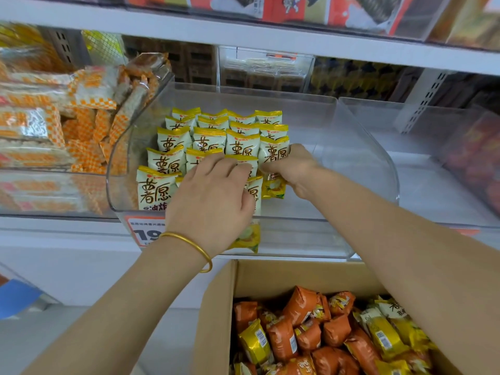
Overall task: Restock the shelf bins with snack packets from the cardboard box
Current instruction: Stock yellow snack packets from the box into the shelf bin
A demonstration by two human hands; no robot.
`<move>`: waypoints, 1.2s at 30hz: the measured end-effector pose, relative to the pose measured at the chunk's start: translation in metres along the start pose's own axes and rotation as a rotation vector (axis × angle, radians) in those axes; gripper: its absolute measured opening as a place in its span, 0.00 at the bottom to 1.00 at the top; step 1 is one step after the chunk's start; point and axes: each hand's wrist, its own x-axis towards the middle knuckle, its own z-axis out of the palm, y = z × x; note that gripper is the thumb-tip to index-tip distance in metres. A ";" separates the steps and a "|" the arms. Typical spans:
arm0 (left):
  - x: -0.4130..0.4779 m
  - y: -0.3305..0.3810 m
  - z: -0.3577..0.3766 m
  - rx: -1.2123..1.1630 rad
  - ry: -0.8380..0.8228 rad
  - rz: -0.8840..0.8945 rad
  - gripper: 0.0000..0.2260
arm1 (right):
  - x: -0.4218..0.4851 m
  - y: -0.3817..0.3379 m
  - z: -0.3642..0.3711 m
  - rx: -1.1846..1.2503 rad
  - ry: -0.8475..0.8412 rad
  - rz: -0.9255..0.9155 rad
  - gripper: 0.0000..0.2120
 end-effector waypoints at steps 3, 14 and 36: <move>0.000 0.000 -0.001 -0.009 -0.013 -0.003 0.25 | 0.001 0.006 -0.002 -0.089 -0.008 -0.053 0.18; -0.001 -0.001 -0.002 -0.012 -0.010 0.012 0.24 | -0.003 0.002 0.000 -0.212 0.002 -0.028 0.38; -0.116 0.092 0.030 -0.188 -0.271 0.580 0.14 | -0.190 0.196 -0.135 -0.734 -0.047 0.117 0.13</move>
